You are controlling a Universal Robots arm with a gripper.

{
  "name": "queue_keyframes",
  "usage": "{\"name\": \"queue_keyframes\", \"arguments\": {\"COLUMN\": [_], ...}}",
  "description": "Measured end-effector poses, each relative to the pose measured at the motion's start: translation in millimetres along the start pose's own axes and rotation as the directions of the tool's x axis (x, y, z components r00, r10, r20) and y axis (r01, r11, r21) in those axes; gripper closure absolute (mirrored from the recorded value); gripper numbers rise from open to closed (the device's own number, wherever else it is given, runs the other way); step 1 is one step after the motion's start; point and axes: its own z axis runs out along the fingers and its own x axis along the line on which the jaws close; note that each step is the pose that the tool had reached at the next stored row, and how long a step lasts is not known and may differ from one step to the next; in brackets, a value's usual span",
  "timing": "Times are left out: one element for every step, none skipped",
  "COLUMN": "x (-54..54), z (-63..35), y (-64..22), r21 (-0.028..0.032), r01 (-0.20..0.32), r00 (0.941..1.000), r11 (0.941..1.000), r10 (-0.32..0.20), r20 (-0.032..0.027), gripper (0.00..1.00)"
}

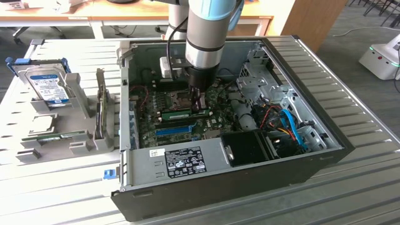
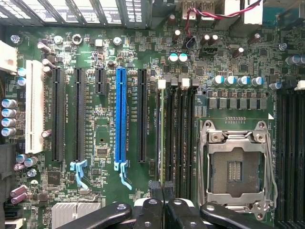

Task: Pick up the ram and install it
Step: 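Insert the ram into the slot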

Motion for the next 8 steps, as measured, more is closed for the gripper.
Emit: {"name": "queue_keyframes", "arguments": {"x": [0.0, 0.0, 0.0, 0.0, 0.0, 0.0, 0.0, 0.0], "z": [0.0, 0.1, 0.1, 0.1, 0.1, 0.1, 0.1, 0.1], "y": [0.0, 0.0, 0.0, 0.0, 0.0, 0.0, 0.0, 0.0], "r21": [0.0000, 0.0000, 0.0001, 0.0001, 0.0000, 0.0001, 0.0001, 0.0001], "r01": [0.000, 0.000, 0.000, 0.000, 0.000, 0.000, 0.000, 0.000], "r00": [1.0000, 1.0000, 1.0000, 1.0000, 1.0000, 1.0000, 1.0000, 1.0000], "r11": [1.0000, 1.0000, 1.0000, 1.0000, 1.0000, 1.0000, 1.0000, 1.0000], "r10": [0.000, 0.000, 0.000, 0.000, 0.000, 0.000, 0.000, 0.000], "r20": [0.0000, 0.0001, 0.0002, 0.0002, 0.0001, 0.0002, 0.0001, 0.0002], "gripper": [0.88, 0.88, 0.88, 0.88, 0.88, 0.88, 0.88, 0.88]}}
